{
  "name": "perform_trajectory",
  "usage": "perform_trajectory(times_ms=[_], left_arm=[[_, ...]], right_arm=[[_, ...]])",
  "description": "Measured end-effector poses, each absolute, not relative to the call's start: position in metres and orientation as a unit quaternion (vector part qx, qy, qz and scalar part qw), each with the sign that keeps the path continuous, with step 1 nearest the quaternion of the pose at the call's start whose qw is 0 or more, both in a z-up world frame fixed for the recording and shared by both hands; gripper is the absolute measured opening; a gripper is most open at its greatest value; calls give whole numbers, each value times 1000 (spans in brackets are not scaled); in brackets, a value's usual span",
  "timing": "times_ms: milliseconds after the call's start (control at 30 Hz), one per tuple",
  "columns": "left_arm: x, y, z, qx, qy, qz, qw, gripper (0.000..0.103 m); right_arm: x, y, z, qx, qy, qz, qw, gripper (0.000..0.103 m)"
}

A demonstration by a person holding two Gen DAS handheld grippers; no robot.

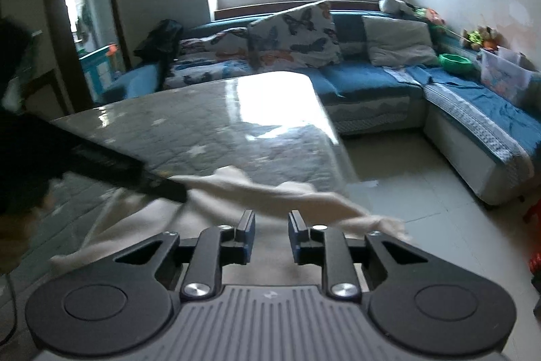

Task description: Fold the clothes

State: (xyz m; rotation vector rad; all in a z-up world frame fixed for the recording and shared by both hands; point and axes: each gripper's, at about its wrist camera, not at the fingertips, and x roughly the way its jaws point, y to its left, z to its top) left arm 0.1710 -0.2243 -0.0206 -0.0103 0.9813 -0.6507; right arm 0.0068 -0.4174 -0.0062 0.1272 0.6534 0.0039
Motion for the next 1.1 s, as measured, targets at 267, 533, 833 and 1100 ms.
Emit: perform_trajectory(times_ms=[267,533,833,1100], left_arm=[[169,-226,-22,9,456,-301,838,43],[149,-215,-13,19,441,-312,842,48],[114,-193,-1,33,422,-333,843,51],[87,-174,-23,56,440,-333,832,51]], right_arm=[[-33,-392,-12,42,322,14,946,25],[-72,-386,-13,31,312,-4,950,29],[-86,-412,6,48,279,-44,958,29],[-93,-431,-10,72,299,-70,949,29]])
